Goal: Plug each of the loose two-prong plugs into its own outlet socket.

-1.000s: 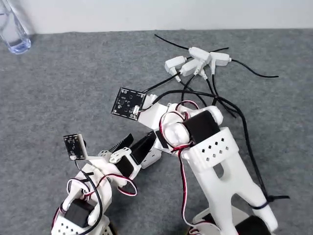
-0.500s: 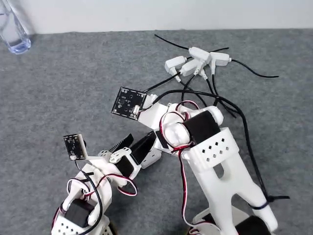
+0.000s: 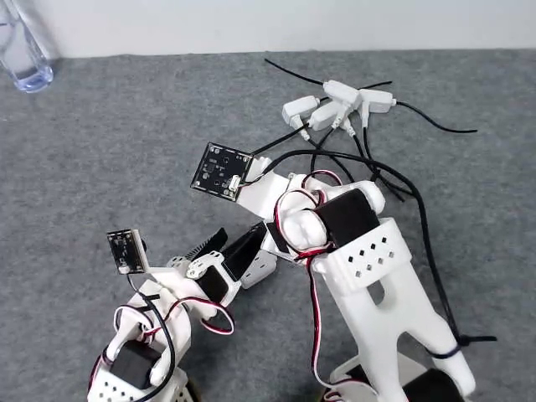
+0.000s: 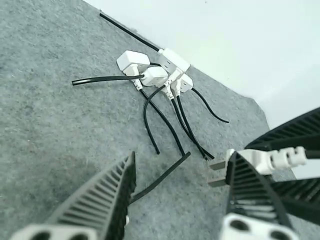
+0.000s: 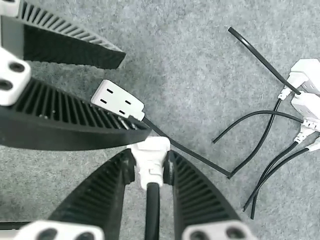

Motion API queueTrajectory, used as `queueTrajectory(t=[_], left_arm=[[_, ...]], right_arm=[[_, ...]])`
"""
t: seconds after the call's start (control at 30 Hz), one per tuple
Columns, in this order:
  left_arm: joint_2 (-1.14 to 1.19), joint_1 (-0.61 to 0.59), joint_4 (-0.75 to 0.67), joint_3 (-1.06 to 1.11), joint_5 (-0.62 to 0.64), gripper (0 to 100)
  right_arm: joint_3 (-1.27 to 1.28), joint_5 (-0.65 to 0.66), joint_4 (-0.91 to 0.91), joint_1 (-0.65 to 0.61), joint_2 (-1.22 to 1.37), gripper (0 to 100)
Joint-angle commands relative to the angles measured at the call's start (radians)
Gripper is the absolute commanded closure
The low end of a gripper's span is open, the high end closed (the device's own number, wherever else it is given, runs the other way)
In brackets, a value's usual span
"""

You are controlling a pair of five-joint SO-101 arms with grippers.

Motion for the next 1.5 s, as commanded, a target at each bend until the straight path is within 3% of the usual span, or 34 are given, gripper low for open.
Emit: queueTrajectory(t=[0.0, 0.17, 0.47, 0.6, 0.77, 0.97, 1.07, 1.2, 1.47], left_arm=[[0.005, -0.034, 0.028, 0.015, -0.005, 73], [0.005, -0.13, 0.012, 0.005, -0.005, 73], [0.005, -0.173, 0.038, 0.012, -0.005, 73], [0.005, -0.419, 0.089, 0.004, -0.017, 73], [0.005, -0.758, 0.103, 0.013, -0.133, 73], [0.005, -0.953, 0.18, 0.013, -0.204, 73], [0.005, -0.962, 0.199, 0.013, -0.204, 73], [0.011, -0.867, 0.203, 0.015, -0.204, 73], [0.011, -0.852, 0.224, 0.015, -0.252, 73]], right_arm=[[-0.078, 0.008, -0.018, 0.025, -0.048, 99.1], [-0.015, 0.055, -0.018, 0.028, -0.048, 99.1], [-0.014, 0.061, -0.008, 0.047, -0.053, 99.1], [-0.012, 0.14, 0.013, 0.041, -0.041, 99.1], [-0.014, 0.216, 0.001, 0.039, 0.041, 99.1], [-0.014, 0.347, -0.051, 0.002, 0.173, 99.1], [-0.014, 0.408, -0.096, -0.059, 0.222, 99.1], [-0.012, 0.5, -0.107, -0.151, 0.282, 99.1], [-0.012, 0.615, -0.111, -0.166, 0.458, 99.1]])
